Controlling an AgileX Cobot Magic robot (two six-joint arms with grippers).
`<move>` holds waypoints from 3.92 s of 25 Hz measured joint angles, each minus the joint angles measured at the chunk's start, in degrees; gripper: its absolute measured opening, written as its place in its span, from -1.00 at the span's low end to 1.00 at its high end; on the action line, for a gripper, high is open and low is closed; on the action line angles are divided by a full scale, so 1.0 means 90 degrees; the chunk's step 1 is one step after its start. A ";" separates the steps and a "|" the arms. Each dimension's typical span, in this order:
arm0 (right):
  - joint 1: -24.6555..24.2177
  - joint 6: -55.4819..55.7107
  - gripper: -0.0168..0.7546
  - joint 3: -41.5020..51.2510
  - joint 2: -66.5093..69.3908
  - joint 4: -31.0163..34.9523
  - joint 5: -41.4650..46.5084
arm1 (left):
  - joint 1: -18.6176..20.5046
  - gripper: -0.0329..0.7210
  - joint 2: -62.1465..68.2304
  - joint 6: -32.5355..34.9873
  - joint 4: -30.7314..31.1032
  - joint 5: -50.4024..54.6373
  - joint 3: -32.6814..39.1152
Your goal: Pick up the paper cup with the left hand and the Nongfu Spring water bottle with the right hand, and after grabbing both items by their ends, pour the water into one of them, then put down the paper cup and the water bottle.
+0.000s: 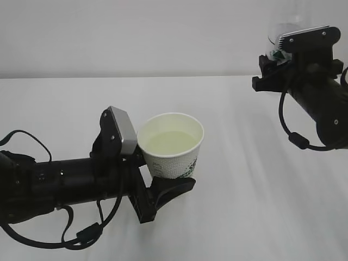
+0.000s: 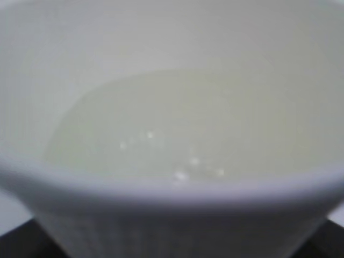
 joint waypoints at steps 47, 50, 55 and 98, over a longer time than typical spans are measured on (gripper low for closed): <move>0.0000 0.0406 0.42 0.0000 0.0000 0.0570 0.0930 | 0.0139 0.56 0.0000 0.1222 -0.4031 -0.0175 0.0004; 0.0000 0.0406 0.42 0.0000 0.0000 0.0570 0.0930 | 0.0359 0.56 0.0000 0.1232 -0.4072 -0.0251 0.0004; 0.0000 0.0406 0.42 0.0000 0.0000 0.0570 0.0930 | 0.0797 0.56 0.0000 0.1247 -0.4093 -0.0302 0.0004; 0.0000 0.0393 0.42 0.0000 0.0086 0.0438 0.0835 | 0.2621 0.54 0.0355 0.1261 -0.4337 -0.0317 0.0004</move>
